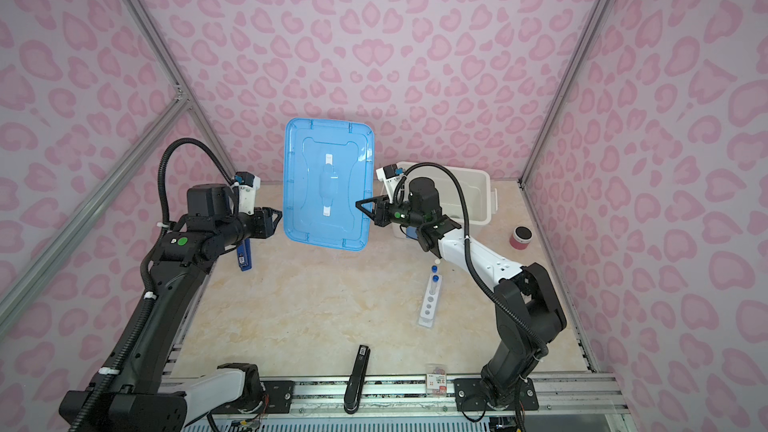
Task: Organize the chemistry lab equipment
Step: 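Lift the blue lid upright with both grippers and swing it over the bin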
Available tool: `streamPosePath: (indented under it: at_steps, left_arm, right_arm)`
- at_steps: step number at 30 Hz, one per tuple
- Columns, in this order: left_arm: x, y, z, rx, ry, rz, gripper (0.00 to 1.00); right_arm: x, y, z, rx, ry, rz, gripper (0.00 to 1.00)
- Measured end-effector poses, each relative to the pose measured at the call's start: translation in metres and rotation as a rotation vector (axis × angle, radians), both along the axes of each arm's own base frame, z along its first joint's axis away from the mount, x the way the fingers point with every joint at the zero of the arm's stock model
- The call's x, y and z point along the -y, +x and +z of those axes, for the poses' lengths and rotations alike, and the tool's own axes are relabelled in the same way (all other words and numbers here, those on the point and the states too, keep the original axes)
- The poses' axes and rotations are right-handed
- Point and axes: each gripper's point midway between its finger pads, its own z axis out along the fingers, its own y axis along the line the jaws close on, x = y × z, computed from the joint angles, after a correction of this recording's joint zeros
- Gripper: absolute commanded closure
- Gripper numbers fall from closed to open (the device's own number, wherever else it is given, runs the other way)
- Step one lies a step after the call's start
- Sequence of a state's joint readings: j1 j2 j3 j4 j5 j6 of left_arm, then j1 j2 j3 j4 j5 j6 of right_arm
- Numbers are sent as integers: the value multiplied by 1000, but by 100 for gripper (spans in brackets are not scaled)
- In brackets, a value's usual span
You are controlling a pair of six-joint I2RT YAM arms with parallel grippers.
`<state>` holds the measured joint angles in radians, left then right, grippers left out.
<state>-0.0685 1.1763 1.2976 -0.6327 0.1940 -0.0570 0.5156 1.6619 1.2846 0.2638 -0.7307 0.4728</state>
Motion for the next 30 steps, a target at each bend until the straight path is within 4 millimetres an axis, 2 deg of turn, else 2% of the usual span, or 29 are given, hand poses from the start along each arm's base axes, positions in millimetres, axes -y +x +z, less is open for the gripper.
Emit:
streamPosePath:
  at_steps: [2,6,11,17,24,30]
  left_arm:
    - [0,-1,7,24,-5,4,42]
    - [-1,-4,23,78,-31,20,42]
    - [-1,-9,55,186,-77,39,38]
    - [5,-5,70,232,-172,46,38]
    - [17,7,87,266,-365,69,37]
    - [22,11,107,289,-482,89,34]
  right_arm:
    - [4,2,6,31,-48,-29,87]
    - [15,5,24,112,-145,-91,88]
    - [33,4,49,214,-259,-166,88]
    - [54,0,82,366,-427,-292,85]
    - [69,-4,95,508,-665,-418,85]
    - [91,-8,102,630,-882,-556,85]
